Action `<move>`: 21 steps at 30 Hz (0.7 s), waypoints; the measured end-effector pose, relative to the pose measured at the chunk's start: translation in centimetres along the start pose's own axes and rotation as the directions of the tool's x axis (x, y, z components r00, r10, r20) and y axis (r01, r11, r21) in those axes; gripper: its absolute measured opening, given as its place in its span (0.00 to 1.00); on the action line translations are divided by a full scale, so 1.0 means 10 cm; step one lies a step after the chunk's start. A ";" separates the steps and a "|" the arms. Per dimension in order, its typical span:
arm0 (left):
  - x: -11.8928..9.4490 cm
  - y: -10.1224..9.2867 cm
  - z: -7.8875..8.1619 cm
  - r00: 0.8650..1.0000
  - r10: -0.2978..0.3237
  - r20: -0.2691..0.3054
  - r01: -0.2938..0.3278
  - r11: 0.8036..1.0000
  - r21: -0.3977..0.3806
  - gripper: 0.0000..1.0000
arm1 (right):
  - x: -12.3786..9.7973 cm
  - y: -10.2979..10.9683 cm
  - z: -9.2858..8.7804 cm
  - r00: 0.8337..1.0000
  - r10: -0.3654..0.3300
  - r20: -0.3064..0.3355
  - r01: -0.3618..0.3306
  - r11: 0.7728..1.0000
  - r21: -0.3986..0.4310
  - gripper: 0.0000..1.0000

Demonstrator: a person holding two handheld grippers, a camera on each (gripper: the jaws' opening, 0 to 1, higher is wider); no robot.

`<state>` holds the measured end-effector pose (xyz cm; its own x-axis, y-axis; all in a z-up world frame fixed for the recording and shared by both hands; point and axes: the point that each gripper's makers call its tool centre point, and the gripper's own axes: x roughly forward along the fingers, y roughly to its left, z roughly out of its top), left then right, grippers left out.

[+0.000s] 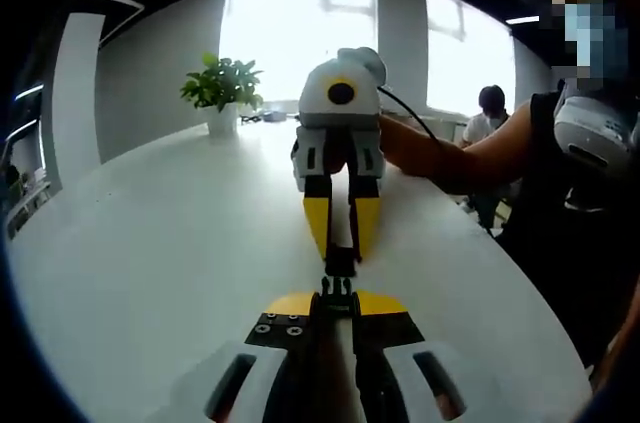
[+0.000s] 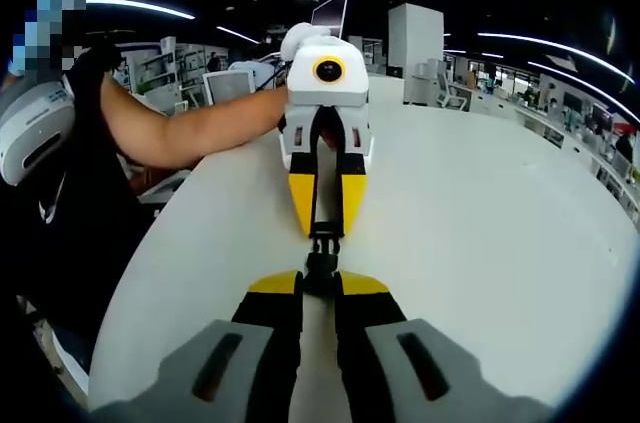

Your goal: Snap the two parts of the plastic buckle together until the buckle closes and remains connected.

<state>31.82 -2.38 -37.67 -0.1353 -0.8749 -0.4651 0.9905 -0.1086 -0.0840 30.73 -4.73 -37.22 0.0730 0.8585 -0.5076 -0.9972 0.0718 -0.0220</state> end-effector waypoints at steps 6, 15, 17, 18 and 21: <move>0.00 -0.01 0.00 1.000 -0.003 0.001 0.003 1.000 0.008 0.10 | 0.00 0.00 0.00 1.000 0.000 0.000 0.000 1.000 0.000 0.10; 0.01 -0.02 0.00 1.000 -0.007 0.005 0.007 1.000 0.013 0.10 | 0.00 0.00 0.00 1.000 -0.001 0.000 0.001 1.000 -0.003 0.10; 0.01 -0.02 0.00 1.000 -0.006 0.004 0.006 1.000 0.020 0.10 | 0.00 0.01 0.00 1.000 -0.001 0.000 0.001 1.000 -0.002 0.10; 0.01 -0.02 0.00 1.000 -0.005 0.003 0.005 1.000 0.023 0.10 | 0.00 0.01 0.00 1.000 -0.001 0.000 0.001 1.000 -0.003 0.10; 0.01 -0.02 0.00 1.000 -0.004 0.001 0.004 0.999 0.031 0.10 | 0.00 0.02 0.00 1.000 -0.001 0.001 0.001 1.000 -0.004 0.10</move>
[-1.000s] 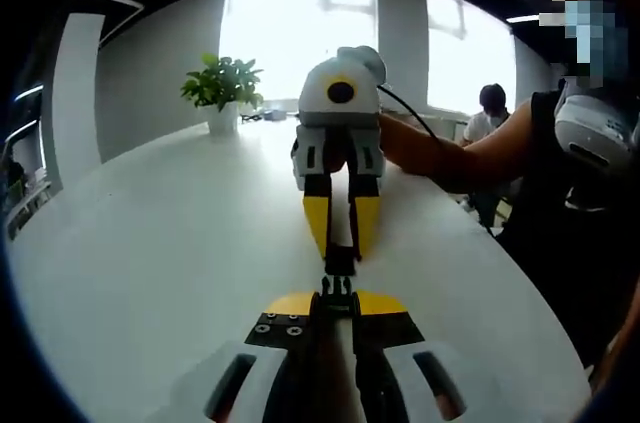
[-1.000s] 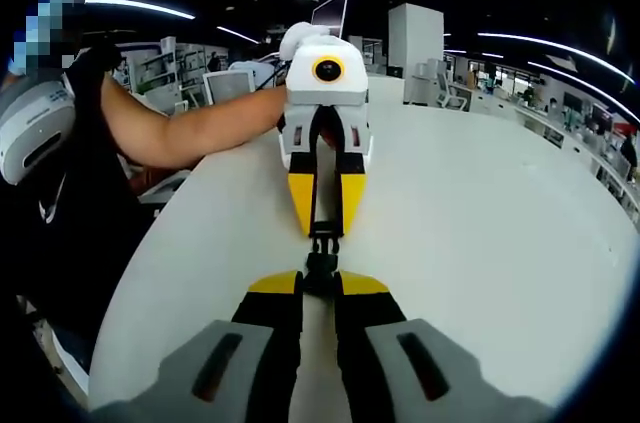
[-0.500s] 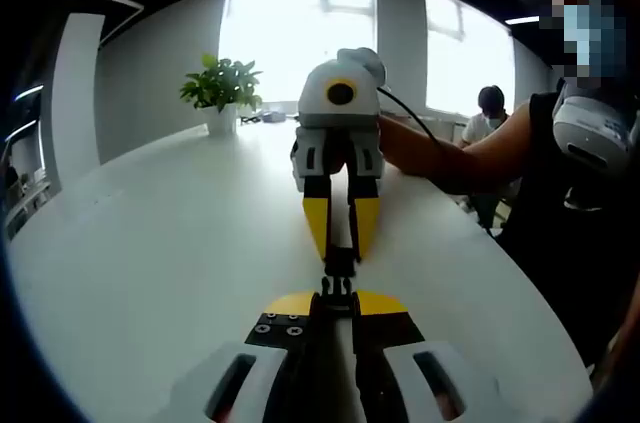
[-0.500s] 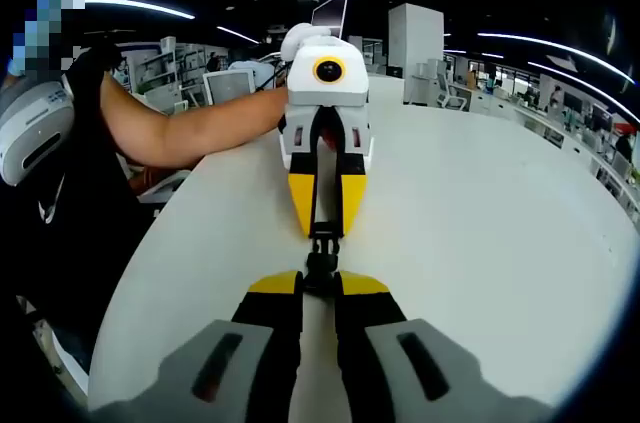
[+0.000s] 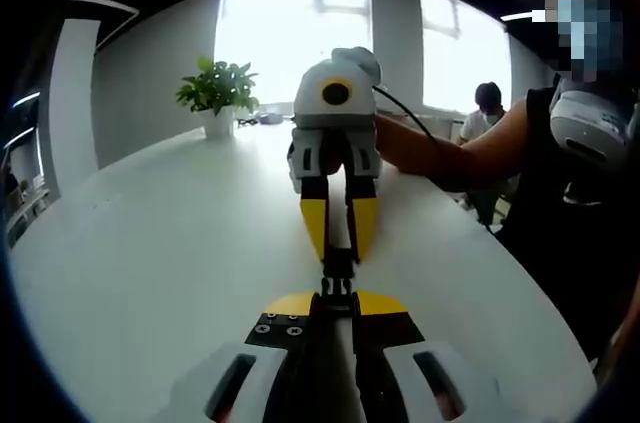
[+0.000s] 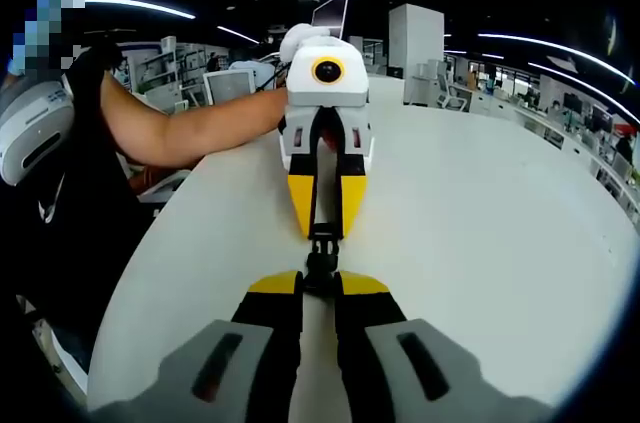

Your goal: Snap the two parts of the plastic buckle together until the buckle closes and remains connected.

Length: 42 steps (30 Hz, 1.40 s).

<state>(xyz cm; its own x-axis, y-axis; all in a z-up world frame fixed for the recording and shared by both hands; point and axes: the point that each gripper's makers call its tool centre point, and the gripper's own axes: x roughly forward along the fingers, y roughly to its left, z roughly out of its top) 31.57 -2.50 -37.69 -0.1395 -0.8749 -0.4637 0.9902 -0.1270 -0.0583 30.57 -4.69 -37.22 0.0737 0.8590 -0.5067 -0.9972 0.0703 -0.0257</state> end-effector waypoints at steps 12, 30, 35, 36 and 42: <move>-0.02 0.01 0.00 1.000 -0.003 0.005 0.003 1.000 -0.003 0.10 | 0.00 -0.01 0.00 1.000 0.002 0.002 -0.002 1.000 -0.006 0.10; 0.02 -0.02 0.02 1.000 -0.018 0.003 0.018 1.000 0.003 0.10 | 0.02 0.00 0.01 1.000 0.009 0.004 -0.009 1.000 -0.007 0.10; 0.03 -0.02 0.02 1.000 -0.015 -0.002 0.015 1.000 0.012 0.10 | 0.02 -0.01 0.02 1.000 0.009 0.004 -0.009 1.000 -0.007 0.10; 0.03 -0.02 0.02 1.000 -0.015 -0.003 0.015 1.000 0.010 0.10 | 0.02 -0.01 0.02 1.000 0.009 0.005 -0.009 1.000 -0.006 0.10; 0.03 -0.01 0.03 1.000 -0.011 -0.019 0.011 1.000 0.007 0.10 | 0.03 0.00 0.02 1.000 0.004 -0.012 -0.005 1.000 -0.011 0.10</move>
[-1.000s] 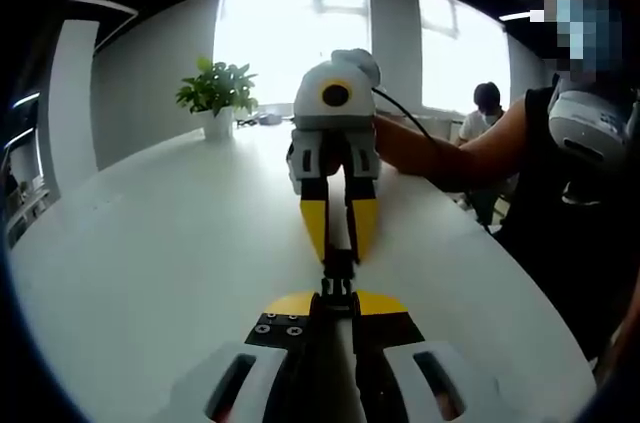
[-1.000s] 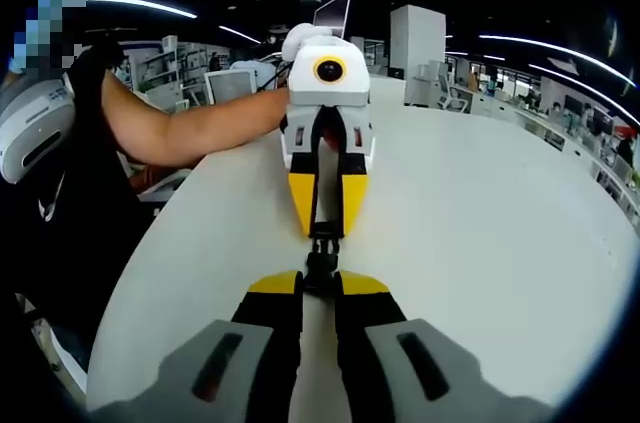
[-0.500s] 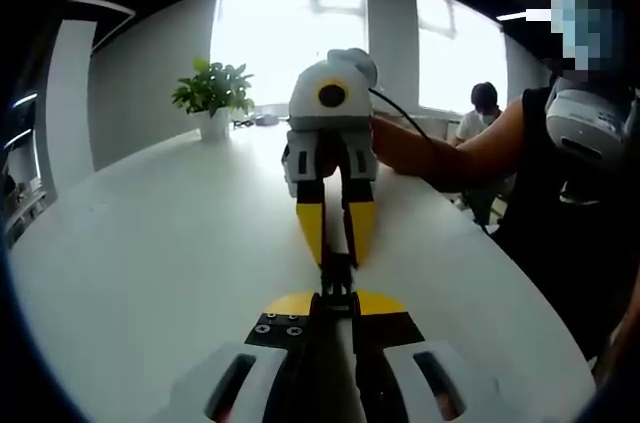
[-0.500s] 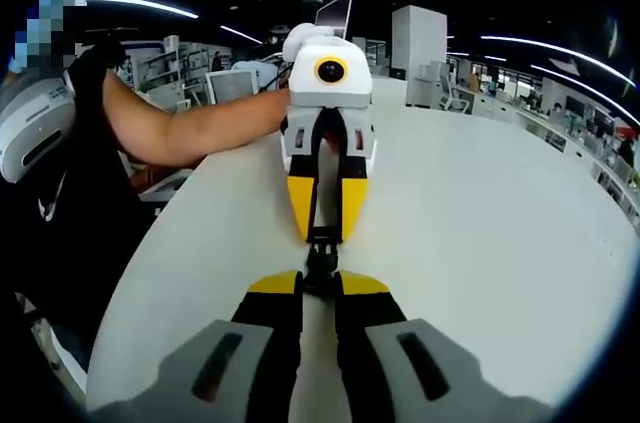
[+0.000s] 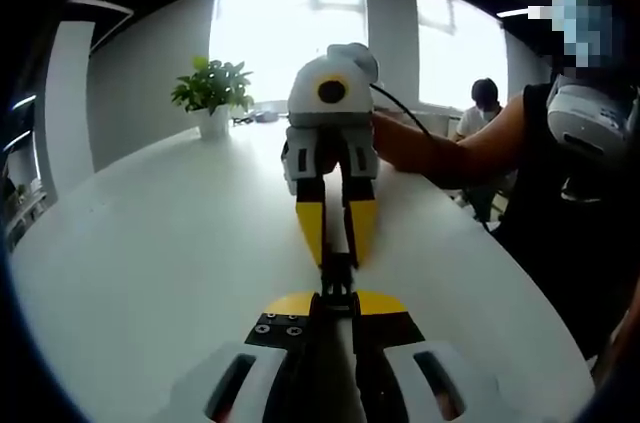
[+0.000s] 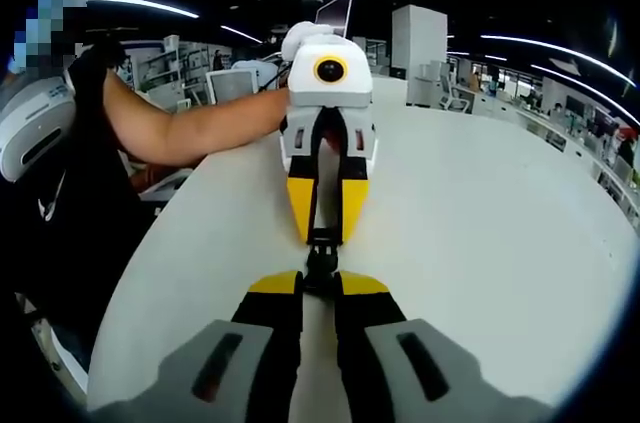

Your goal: Snap the two parts of the plastic buckle together until the buckle closes and remains connected.

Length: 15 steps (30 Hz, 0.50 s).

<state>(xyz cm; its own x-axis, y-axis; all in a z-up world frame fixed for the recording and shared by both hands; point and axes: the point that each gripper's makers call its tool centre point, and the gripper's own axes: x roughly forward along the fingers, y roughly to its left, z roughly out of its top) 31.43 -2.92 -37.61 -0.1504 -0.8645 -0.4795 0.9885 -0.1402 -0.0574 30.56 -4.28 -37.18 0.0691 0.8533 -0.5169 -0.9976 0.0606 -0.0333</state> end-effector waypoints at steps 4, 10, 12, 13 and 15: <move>0.04 -0.02 0.02 1.000 -0.003 -0.005 0.003 1.000 0.015 0.10 | 0.00 0.01 -0.01 1.000 0.007 -0.004 -0.007 1.000 0.014 0.10; 0.04 -0.02 0.02 1.000 0.000 -0.009 0.001 1.000 0.020 0.10 | -0.01 0.00 -0.01 1.000 0.007 -0.005 -0.007 1.000 0.015 0.10; 0.04 -0.02 0.03 1.000 0.001 -0.012 -0.001 1.000 0.024 0.10 | -0.01 0.00 -0.01 1.000 0.007 -0.008 -0.007 1.000 0.013 0.10; 0.05 -0.02 0.03 1.000 0.001 -0.012 -0.001 1.000 0.025 0.10 | -0.01 0.00 -0.01 1.000 0.008 -0.007 -0.007 1.000 0.015 0.10; 0.05 -0.02 0.03 1.000 0.000 -0.012 0.000 1.000 0.025 0.10 | -0.01 0.00 -0.01 1.000 0.009 -0.005 -0.009 1.000 0.017 0.10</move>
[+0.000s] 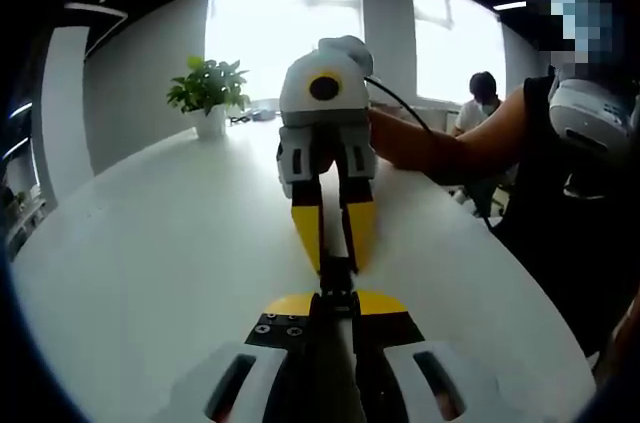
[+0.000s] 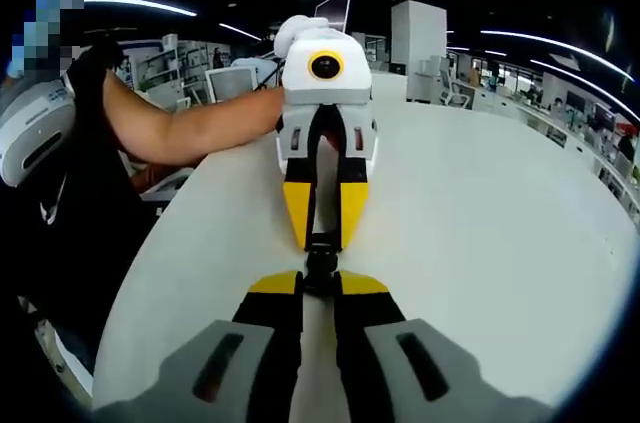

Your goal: Snap the two parts of the plastic buckle together until the buckle closes and remains connected.

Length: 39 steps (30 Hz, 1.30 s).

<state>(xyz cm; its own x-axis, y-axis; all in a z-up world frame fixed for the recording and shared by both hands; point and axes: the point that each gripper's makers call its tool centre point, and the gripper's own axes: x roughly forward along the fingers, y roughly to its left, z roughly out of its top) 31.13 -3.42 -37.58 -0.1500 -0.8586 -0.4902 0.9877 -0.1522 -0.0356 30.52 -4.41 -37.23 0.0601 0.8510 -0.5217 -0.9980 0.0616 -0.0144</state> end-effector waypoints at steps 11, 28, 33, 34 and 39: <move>0.01 0.01 0.01 1.000 -0.002 0.002 0.002 1.000 0.004 0.10 | 0.00 -0.01 0.00 1.000 0.001 0.004 -0.001 1.000 -0.003 0.09; 0.03 -0.02 0.01 0.999 -0.033 0.002 0.033 0.999 0.010 0.07 | 0.01 0.03 0.00 1.000 0.024 -0.001 -0.024 1.000 -0.017 0.09; 0.06 -0.08 0.09 0.998 -0.061 0.014 0.061 0.998 0.017 0.07 | 0.02 0.02 0.05 0.999 0.042 0.010 -0.042 0.999 -0.019 0.09; 0.05 -0.08 0.09 0.998 -0.060 0.018 0.060 0.998 0.010 0.07 | 0.02 0.06 0.04 0.999 0.045 0.016 -0.045 0.999 -0.011 0.09; 0.01 -0.09 0.11 0.998 -0.055 0.017 0.055 0.998 0.010 0.08 | 0.02 0.05 0.02 0.999 0.035 0.013 -0.035 0.999 -0.005 0.09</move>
<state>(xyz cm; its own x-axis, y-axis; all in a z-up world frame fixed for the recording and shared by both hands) 30.17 -3.91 -36.65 -0.2045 -0.8571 -0.4729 0.9776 -0.2037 -0.0536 30.06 -4.09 -37.20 0.0256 0.8595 -0.5105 -0.9996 0.0292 -0.0010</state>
